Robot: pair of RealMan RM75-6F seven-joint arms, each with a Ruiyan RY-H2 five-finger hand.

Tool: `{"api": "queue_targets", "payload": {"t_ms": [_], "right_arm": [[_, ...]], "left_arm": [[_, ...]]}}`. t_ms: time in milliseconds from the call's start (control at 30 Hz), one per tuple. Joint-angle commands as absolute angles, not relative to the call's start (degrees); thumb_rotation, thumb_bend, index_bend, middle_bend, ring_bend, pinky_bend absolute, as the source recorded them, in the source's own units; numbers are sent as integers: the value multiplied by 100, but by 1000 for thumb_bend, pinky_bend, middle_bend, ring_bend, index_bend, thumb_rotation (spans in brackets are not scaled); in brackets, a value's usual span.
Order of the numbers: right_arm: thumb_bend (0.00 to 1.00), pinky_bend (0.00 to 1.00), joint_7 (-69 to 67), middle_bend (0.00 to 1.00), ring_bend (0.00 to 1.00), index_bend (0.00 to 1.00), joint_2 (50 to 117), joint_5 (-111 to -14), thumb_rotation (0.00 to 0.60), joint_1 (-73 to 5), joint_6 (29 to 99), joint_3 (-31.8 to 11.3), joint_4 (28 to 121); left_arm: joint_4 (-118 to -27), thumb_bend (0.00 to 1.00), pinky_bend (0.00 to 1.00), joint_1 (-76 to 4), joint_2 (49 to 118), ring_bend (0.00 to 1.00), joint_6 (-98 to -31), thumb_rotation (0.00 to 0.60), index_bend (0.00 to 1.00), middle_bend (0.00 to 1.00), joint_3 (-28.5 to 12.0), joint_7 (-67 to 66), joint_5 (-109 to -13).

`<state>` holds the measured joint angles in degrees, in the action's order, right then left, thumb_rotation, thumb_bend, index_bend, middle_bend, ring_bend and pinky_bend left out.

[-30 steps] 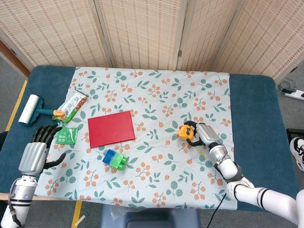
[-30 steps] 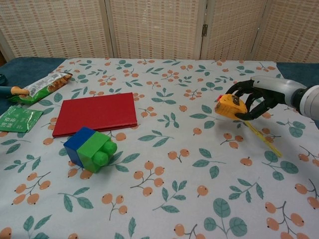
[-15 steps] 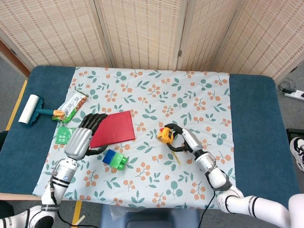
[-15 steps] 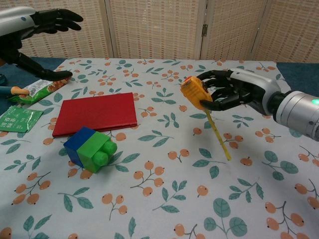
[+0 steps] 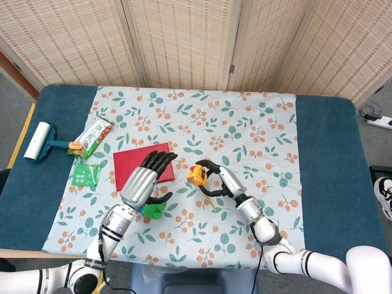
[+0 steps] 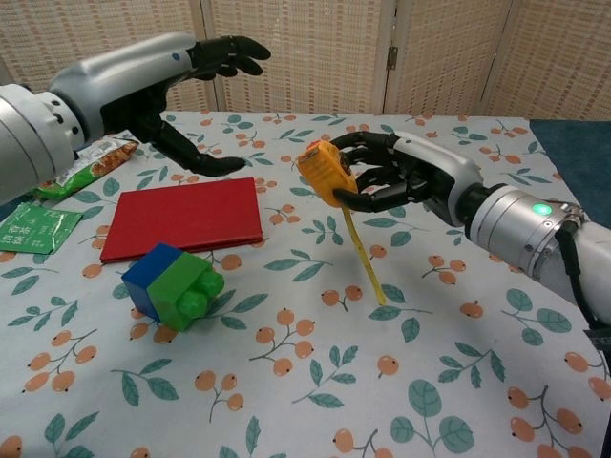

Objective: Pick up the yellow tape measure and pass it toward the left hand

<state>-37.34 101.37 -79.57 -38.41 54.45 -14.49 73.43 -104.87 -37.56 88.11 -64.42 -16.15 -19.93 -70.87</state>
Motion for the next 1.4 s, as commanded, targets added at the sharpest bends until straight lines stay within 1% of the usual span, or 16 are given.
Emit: {"api": "queue_targets", "payload": {"t_ms": [33, 200, 433, 967, 1400], "right_arm": [[507, 179, -3696, 443, 453, 471, 10159, -7974, 600, -3871, 5465, -1438, 7358], [506, 178, -3584, 443, 452, 471, 10221, -7978, 600, -3937, 5485, -1425, 7402], [506, 179, -3489, 443, 452, 471, 10289, -7984, 600, -3983, 5519, -1378, 7408], [507, 179, -3415, 443, 450, 471, 10303, -7980, 600, -4017, 5535, -1285, 7410], [506, 178, -3357, 440, 449, 471, 10335, -7900, 600, -4044, 5519, -1299, 7375]], "left_arm": [[-10309, 323, 33, -3911, 9021, 81, -6435, 600, 90, 118, -1653, -2143, -6979], [-10110, 323, 34, -4078, 9284, 81, -6447, 600, 84, 117, -1699, -2217, -6851], [-9944, 323, 33, -4205, 9467, 82, -6487, 600, 80, 117, -1735, -2260, -6691], [-9839, 323, 34, -4279, 9513, 82, -6558, 600, 91, 117, -1667, -2264, -6502], [-9805, 325, 33, -4321, 9544, 82, -6600, 600, 99, 117, -1609, -2263, -6440]]}}
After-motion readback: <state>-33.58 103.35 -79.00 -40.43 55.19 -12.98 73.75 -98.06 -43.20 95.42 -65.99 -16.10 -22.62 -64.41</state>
